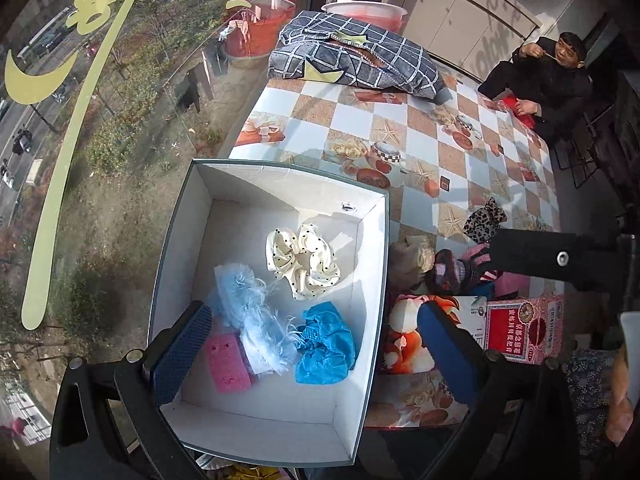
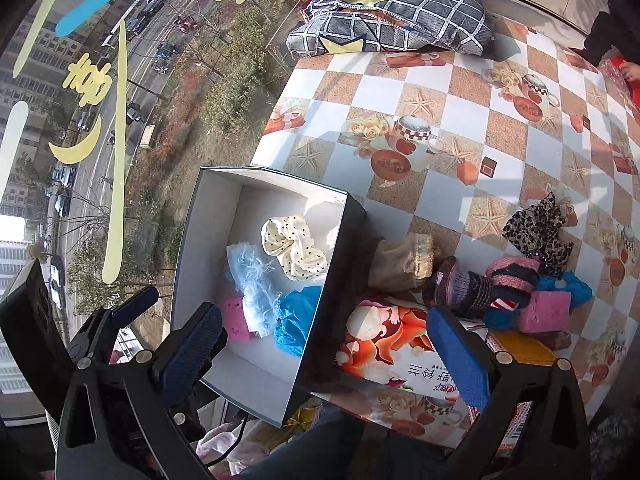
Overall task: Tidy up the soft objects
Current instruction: 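Move both grippers toward the remaining soft items on the table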
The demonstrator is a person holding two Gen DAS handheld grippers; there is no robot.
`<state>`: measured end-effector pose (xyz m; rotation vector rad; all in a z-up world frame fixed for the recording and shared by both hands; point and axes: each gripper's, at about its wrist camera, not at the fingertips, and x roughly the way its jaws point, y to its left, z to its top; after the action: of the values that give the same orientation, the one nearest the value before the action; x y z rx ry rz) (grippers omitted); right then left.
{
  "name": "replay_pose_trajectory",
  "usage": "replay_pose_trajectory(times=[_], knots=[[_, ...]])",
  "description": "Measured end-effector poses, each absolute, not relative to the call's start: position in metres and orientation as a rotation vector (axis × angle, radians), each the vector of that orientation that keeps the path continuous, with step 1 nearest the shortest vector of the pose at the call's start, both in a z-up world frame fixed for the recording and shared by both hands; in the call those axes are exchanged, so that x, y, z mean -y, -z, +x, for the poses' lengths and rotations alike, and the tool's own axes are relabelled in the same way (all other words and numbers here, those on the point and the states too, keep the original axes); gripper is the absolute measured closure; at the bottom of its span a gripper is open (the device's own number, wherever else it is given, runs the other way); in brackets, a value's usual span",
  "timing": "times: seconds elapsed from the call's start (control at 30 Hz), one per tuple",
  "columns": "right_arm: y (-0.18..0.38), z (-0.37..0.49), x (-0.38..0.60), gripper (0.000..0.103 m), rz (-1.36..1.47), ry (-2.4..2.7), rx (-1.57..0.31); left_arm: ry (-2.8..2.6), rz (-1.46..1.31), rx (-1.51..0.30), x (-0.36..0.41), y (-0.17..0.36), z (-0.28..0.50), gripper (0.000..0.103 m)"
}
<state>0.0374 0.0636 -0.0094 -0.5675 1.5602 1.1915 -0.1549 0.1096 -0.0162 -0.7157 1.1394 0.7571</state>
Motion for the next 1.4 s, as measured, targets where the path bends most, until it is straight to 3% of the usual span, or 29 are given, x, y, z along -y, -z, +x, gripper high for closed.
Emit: replay_pose_trajectory(times=[0.53, 1.03, 1.4], knots=[[0.023, 0.188, 0.044, 0.000, -0.239, -0.881, -1.647, -0.561, -0.465, -1.327, -0.070, 0.030, -0.037, 0.000], [0.132, 0.253, 0.125, 0.000, -0.177, -0.614, -1.810, -0.414, -0.395, -1.458, -0.075, 0.078, 0.088, 0.000], [0.182, 0.278, 0.121, 0.000, -0.217, -0.518, -1.781, -0.311, -0.319, -1.637, -0.057, 0.162, 0.197, 0.000]])
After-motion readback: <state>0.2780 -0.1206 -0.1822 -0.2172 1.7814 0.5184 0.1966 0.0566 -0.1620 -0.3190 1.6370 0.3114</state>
